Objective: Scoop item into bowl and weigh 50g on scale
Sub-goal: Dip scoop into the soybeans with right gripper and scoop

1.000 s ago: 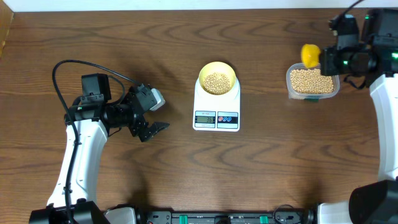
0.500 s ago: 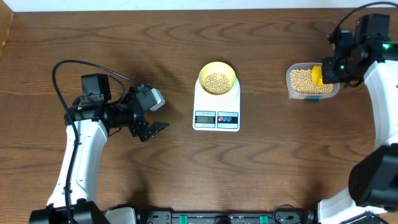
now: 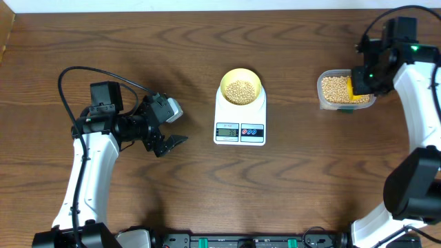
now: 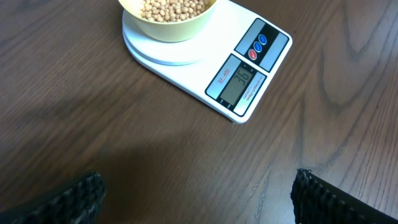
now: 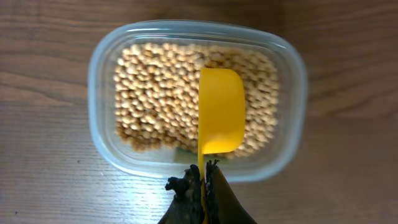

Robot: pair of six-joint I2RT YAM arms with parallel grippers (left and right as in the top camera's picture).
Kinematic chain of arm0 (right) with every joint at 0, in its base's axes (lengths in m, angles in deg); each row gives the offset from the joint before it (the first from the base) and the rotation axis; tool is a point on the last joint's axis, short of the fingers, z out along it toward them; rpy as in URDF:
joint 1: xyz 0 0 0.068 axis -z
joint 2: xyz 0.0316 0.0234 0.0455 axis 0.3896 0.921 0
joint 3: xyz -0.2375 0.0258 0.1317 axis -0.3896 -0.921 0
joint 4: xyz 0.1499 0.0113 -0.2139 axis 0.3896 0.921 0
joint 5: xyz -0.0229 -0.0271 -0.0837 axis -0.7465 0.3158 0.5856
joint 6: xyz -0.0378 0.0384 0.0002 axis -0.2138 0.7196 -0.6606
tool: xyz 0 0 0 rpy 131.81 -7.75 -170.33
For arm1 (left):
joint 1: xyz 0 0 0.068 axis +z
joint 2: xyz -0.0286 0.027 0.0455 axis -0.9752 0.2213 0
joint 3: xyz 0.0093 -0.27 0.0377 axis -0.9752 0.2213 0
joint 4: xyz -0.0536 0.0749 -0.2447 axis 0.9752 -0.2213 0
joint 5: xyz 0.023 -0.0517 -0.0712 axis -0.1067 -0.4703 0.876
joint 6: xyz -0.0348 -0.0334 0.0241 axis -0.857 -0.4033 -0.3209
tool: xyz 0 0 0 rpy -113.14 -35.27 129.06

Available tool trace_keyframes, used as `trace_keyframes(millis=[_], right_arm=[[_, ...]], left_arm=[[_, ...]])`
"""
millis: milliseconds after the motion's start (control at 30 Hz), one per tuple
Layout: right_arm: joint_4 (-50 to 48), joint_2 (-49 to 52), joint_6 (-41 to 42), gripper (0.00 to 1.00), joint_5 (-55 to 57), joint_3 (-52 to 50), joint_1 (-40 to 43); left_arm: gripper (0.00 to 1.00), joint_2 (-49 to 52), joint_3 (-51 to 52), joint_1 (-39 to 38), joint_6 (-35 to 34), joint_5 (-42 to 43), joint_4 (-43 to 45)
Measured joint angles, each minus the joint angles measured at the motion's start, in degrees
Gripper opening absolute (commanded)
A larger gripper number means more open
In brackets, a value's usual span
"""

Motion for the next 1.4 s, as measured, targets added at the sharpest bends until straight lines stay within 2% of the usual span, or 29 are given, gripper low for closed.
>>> trace_keyframes(millis=[333, 1400], right_arm=[[-1.0, 3.1, 0.2, 0.01, -1.6, 0.0, -3.8], [-0.2, 0.4, 3.7, 0.01, -20.9, 0.0, 10.3]], left_arm=[[0.98, 0.0, 0.0, 0.0, 0.0, 0.0, 0.0], [0.98, 0.0, 0.0, 0.0, 0.0, 0.0, 0.0]])
